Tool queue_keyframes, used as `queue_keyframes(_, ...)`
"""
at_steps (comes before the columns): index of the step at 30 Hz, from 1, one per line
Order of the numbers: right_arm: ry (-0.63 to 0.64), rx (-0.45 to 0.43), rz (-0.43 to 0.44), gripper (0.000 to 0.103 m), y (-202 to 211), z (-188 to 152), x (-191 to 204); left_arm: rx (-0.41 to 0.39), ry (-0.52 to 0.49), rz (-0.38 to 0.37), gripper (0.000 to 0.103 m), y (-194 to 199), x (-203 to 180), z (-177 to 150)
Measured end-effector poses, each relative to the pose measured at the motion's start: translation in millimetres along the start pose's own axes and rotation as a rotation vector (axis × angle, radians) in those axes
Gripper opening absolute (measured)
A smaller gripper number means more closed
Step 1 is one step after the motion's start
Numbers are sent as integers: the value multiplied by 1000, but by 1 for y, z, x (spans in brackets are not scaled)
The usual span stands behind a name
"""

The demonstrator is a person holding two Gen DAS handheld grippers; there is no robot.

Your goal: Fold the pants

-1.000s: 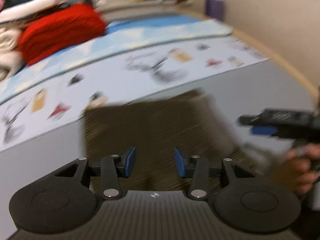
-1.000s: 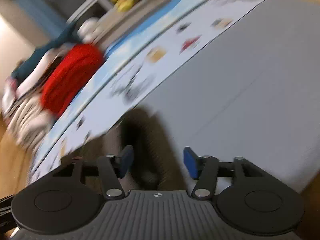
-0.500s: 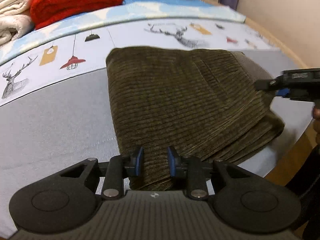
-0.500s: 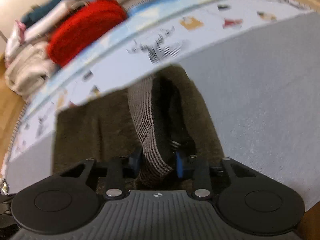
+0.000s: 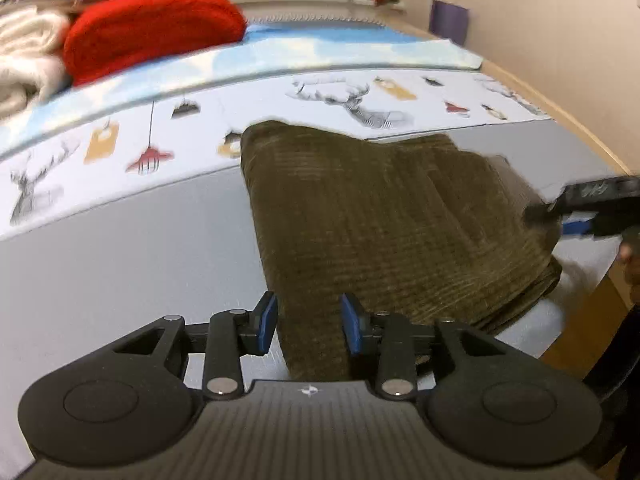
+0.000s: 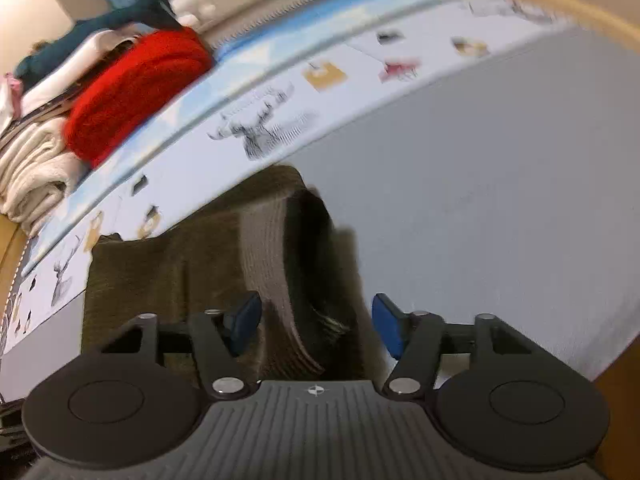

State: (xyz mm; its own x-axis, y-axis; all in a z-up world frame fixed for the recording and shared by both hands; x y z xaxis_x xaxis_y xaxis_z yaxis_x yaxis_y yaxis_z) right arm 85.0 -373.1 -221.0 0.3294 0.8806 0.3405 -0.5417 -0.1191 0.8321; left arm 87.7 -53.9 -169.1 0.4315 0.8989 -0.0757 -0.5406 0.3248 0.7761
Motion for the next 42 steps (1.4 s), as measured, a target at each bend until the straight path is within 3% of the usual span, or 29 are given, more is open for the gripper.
queue_keyframes(1,-13,13,4,66,-5,-2,-1,54,-23,-14,24,-6,-3,-5)
queue_keyframes(2,-36,14,16,66,-7,-1,-2,100,-64,-4,24,-14,-7,-11)
queue_keyframes(4,-62,29,37,70,-10,1,-2,101,-149,19,24,-17,-15,-12)
queue_keyframes(6,-93,41,39,75,-12,3,-5,103,-86,9,26,-15,-10,-6)
queue_keyframes(9,-77,85,73,79,-20,9,0,130,19,1,49,-12,8,10)
queue_keyframes(11,33,149,118,79,-27,20,13,113,19,-11,55,-6,16,26)
queue_keyframes(13,154,199,105,83,-33,33,22,119,17,-6,70,-11,28,51)
queue_keyframes(16,244,241,150,87,-46,53,28,146,83,-55,72,-31,46,82)
queue_keyframes(18,210,295,172,90,-61,58,21,185,156,-72,74,-53,61,93)
queue_keyframes(20,156,339,210,93,-69,59,17,210,245,-74,74,-71,75,94)
queue_keyframes(24,179,349,215,95,-71,56,24,290,436,-150,78,-104,95,84)
queue_keyframes(28,180,348,225,95,-78,60,24,273,358,-171,79,-111,90,92)
queue_keyframes(30,171,333,216,90,-75,61,23,280,372,-185,81,-117,90,89)
queue_keyframes(35,193,306,205,73,-70,62,28,277,363,-213,78,-129,87,86)
queue_keyframes(37,192,295,209,67,-66,62,28,272,352,-228,65,-129,85,87)
queue_keyframes(39,192,286,210,63,-63,62,28,266,330,-230,61,-127,81,88)
queue_keyframes(42,209,270,206,58,-57,63,34,252,281,-225,44,-123,73,91)
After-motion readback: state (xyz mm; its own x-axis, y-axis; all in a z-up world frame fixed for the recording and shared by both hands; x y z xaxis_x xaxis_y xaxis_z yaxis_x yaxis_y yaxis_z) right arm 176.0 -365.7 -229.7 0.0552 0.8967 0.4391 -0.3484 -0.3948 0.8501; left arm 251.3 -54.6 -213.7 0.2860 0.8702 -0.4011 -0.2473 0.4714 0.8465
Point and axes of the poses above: each gripper's, at about its wrist camera, not at the fingertips, and y roughly against the way its jaws point, x to its left, z to its top, the point moved 3 cm from there along -y, roughly the way its jaws point, and after that the axes turned 4 degrees about -z, right-handed, at the moved point
